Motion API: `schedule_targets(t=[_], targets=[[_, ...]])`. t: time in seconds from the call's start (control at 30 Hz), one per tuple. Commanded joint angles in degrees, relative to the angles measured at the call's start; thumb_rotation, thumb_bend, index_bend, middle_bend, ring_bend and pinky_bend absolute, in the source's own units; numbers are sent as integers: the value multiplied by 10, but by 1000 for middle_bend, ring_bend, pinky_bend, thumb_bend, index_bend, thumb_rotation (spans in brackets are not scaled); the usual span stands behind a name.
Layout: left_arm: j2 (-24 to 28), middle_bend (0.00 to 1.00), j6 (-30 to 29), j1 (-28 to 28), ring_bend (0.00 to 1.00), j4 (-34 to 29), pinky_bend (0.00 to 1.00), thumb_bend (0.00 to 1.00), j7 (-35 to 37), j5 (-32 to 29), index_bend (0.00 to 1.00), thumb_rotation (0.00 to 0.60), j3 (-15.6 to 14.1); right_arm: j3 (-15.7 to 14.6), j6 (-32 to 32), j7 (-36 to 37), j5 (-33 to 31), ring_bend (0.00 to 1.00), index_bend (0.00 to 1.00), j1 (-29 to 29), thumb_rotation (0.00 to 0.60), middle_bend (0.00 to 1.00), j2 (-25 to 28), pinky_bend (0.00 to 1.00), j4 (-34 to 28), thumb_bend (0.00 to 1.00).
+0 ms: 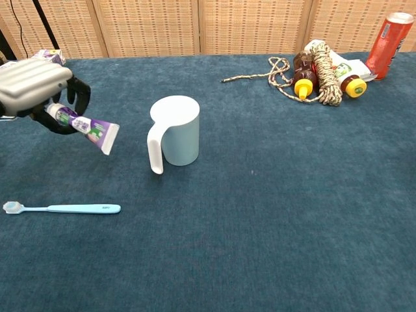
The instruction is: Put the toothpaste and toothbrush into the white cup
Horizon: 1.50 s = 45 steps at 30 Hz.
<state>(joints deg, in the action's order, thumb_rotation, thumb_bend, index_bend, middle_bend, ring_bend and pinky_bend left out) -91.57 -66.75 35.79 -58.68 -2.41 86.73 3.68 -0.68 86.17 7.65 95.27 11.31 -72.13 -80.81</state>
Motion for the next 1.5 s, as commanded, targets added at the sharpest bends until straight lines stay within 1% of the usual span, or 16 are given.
schedule_targets(t=[0.03,0.13,0.2,0.23,0.27,0.43,0.53,0.6,0.67,0.77,0.83,0.9,1.0,1.07,1.27,1.5], targets=[[48,585,-46,-30,457,-29,510,315,101,-1,765,600,6,0,1,-1,2,0,0,-1,600,0,0,0,-2,0],[68,585,-71,-43,458,-55,512,316,199,1,766,600,14,0,1,-1,3,0,0,-1,600,0,1,0,-3,0],[83,585,-106,-52,458,-83,512,315,301,4,766,600,28,0,0,-1,3,0,0,-1,600,0,1,0,-5,0],[92,585,-128,-57,458,-104,512,315,370,11,766,600,36,0,-1,-2,4,0,0,-1,600,0,1,0,-5,0],[96,585,-138,-58,458,-112,512,315,401,15,766,600,39,-1,-1,-3,5,0,0,-1,600,0,0,0,-6,0],[103,585,-155,-56,447,-152,512,316,480,22,766,600,52,-2,-5,-4,7,0,0,0,600,0,0,0,-7,0],[97,585,-139,-45,416,-197,511,315,517,15,766,600,62,-2,-8,-5,7,0,0,1,600,0,-1,0,-8,0],[81,585,-112,-29,399,-221,494,315,525,-3,766,600,75,-1,-9,-4,6,0,0,1,600,0,-1,0,-8,0],[67,585,-91,-17,382,-230,475,315,518,-21,766,600,84,-1,-10,-3,6,0,0,1,600,0,0,0,-8,0],[32,585,-53,9,359,-233,452,316,494,-48,766,600,101,0,-14,-1,3,0,0,2,600,0,0,0,-6,0],[14,585,-35,21,331,-231,384,316,489,-61,766,600,109,1,-16,1,1,0,0,3,600,0,0,0,-5,0],[-8,585,-17,33,295,-226,282,316,483,-79,766,600,118,1,-18,3,-1,0,0,3,600,0,0,0,-3,0],[-41,585,3,48,261,-209,197,316,466,-97,766,600,126,2,-20,6,-2,0,0,3,600,0,0,0,-2,0],[-56,585,10,54,247,-203,165,315,464,-101,766,600,129,2,-21,9,-4,0,0,3,600,0,0,0,-1,0],[-83,585,22,60,237,-177,147,315,461,-106,766,600,128,3,-24,13,-6,0,0,4,600,0,1,0,2,0],[-117,585,37,59,221,-123,147,316,493,-105,760,600,120,3,-26,14,-7,0,0,4,600,0,0,0,3,0]])
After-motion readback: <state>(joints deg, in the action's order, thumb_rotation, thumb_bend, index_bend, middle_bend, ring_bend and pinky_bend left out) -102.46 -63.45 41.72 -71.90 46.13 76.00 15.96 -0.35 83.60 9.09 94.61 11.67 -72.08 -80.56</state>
